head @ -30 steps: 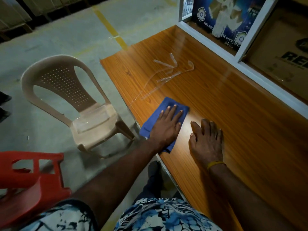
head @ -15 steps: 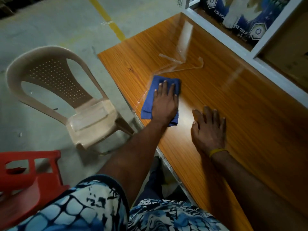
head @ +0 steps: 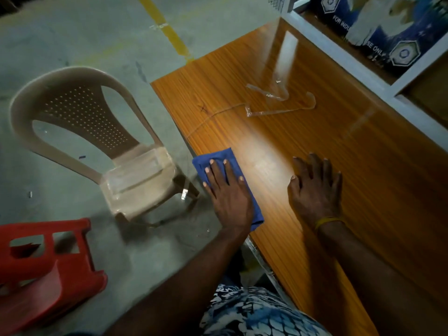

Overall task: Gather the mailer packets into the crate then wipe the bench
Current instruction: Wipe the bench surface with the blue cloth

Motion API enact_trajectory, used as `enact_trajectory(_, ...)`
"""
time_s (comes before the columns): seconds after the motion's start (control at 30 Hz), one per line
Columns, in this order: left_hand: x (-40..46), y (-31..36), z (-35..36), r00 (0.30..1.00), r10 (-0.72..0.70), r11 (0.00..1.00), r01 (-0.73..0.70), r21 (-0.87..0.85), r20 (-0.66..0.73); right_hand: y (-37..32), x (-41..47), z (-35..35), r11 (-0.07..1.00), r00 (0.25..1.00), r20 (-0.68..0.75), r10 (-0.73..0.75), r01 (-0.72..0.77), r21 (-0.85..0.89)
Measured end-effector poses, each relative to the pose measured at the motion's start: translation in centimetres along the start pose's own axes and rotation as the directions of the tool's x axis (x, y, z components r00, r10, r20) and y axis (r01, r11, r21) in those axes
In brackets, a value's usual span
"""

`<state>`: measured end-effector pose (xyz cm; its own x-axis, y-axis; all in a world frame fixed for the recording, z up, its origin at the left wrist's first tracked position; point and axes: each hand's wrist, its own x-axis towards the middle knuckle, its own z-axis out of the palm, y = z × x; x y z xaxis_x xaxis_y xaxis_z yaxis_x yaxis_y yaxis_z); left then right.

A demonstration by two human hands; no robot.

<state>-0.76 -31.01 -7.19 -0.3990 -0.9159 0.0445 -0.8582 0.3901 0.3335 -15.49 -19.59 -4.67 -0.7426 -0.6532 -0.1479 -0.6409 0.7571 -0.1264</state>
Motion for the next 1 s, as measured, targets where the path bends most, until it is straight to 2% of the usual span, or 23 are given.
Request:
enact_trajectory(0.13, -0.9, -0.7, -0.1, 0.979, 0.2, 0.977, -0.201, 0.065, 0.028, 0.0, 0.0, 0.0, 1.0, 1.0, 0.023, 0.013, -0.013, 0.0)
enact_trajectory(0.37, 0.0, 0.0, -0.5, 0.88, 0.462, 0.881, -0.47, 0.059, 0.114, 0.9, -0.7, -0.3, 0.999, 0.998, 0.054, -0.006, 0.004, 0.042)
enact_trajectory(0.5, 1.0, 1.0, -0.2, 0.762, 0.611, 0.781, -0.624, -0.004, 0.214, 2.2, -2.0, 0.1, 0.998, 0.999, 0.021, -0.033, 0.031, 0.063)
enact_trajectory(0.6, 2.7, 2.7, -0.3, 0.644, 0.702, 0.691, -0.719, -0.073, 0.303, 2.5, -2.3, 0.6, 0.994, 0.998, -0.056, 0.035, -0.029, 0.103)
enact_trajectory(0.8, 7.0, 7.4, 1.2, 0.43, 0.834, 0.504, -0.849, -0.159, 0.346, 2.2, -2.0, 0.6, 0.986, 0.987, -0.099, 0.125, -0.112, 0.125)
enact_trajectory(1.0, 10.6, 12.2, 3.6, 0.312, 0.891, 0.401, -0.881, -0.25, 0.331, 2.7, 0.0, 0.3, 0.978, 0.981, -0.1, 0.169, -0.155, 0.138)
